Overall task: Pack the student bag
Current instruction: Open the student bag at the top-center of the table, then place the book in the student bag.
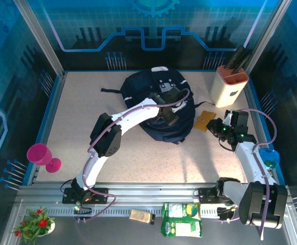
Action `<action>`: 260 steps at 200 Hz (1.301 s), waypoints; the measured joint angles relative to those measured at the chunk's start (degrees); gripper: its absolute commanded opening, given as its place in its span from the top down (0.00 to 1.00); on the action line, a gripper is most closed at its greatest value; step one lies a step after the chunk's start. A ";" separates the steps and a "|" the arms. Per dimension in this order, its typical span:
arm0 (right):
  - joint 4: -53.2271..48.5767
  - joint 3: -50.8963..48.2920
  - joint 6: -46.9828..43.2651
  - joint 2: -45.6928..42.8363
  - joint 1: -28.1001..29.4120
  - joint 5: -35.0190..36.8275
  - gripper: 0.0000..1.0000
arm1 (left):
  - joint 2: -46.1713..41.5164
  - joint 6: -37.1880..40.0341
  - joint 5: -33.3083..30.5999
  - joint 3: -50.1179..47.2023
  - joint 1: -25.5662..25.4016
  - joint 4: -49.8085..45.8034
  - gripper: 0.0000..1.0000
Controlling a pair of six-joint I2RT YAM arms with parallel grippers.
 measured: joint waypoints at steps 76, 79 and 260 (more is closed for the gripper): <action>2.69 -0.24 1.29 -0.46 -0.15 -2.60 0.87 | 1.22 -3.89 12.76 7.02 5.03 -5.16 0.83; 3.26 -0.37 1.49 -0.48 -0.15 -2.97 0.87 | 1.22 -4.35 13.99 7.08 5.57 -5.14 0.83; 29.70 -1.38 21.57 14.86 12.96 -9.68 0.86 | -11.06 -9.53 28.59 -5.81 9.75 8.26 0.88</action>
